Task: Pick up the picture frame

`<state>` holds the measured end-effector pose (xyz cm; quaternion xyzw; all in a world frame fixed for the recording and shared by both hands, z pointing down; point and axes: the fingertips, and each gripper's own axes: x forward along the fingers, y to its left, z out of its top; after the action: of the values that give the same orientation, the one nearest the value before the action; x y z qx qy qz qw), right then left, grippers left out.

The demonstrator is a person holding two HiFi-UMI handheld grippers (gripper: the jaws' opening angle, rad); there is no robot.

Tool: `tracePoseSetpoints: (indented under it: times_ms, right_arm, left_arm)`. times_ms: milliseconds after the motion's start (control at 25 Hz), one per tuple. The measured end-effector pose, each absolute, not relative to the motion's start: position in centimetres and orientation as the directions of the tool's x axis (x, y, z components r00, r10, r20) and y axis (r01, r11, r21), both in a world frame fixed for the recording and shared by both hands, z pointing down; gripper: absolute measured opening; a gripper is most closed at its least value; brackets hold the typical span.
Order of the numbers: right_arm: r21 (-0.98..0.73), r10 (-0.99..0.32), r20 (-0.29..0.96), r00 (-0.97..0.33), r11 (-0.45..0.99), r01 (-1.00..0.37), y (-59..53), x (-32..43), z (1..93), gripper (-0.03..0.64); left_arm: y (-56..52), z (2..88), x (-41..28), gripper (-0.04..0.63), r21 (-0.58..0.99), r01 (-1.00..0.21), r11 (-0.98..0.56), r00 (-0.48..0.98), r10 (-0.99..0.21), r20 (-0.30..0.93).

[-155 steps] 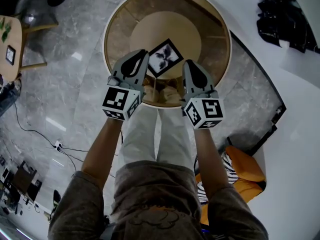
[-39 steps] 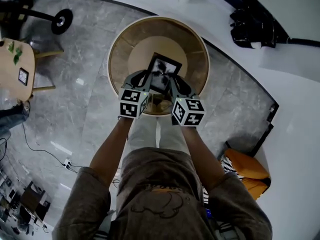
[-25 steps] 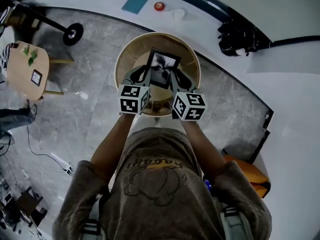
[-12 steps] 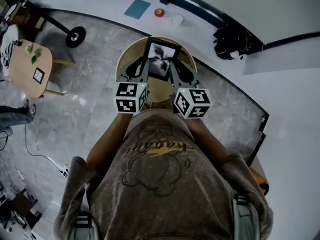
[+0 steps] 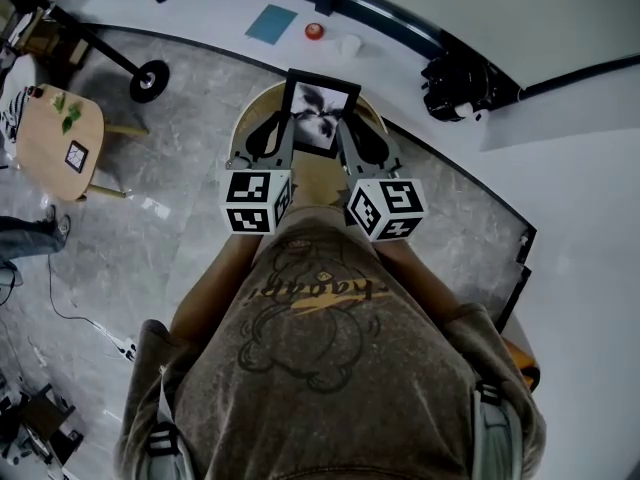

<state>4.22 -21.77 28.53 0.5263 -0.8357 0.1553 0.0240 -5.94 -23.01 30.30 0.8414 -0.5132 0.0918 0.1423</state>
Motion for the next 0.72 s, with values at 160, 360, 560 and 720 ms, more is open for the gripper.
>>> tracePoseSetpoints:
  times_ms: [160,360,560,720]
  right_arm:
    - [-0.234,-0.873,0.194,-0.447,0.401,-0.885,-21.5,4.0,28.4,0.084]
    - [-0.239,-0.872,0.185,-0.454,0.408,-0.881,-21.2,3.7,28.3,0.083]
    - [-0.249,-0.869,0.187,-0.458,0.409,-0.878,-20.8,3.7,28.5,0.080]
    - [-0.245,-0.868,0.192,-0.458,0.410,-0.879,-20.4,3.5,28.6,0.078]
  left_arm:
    - [-22.8,30.1,-6.2,0.078,0.138,-0.890,-0.435,0.456,-0.839,0.297]
    - [-22.4,30.0,-6.5,0.078,0.139,-0.893,-0.429,0.451,-0.842,0.296]
    - [-22.0,30.2,-6.5,0.078,0.146,-0.891,-0.429,0.453,-0.840,0.298]
    - [-21.6,30.3,-6.7,0.078,0.150,-0.890,-0.430,0.456,-0.838,0.301]
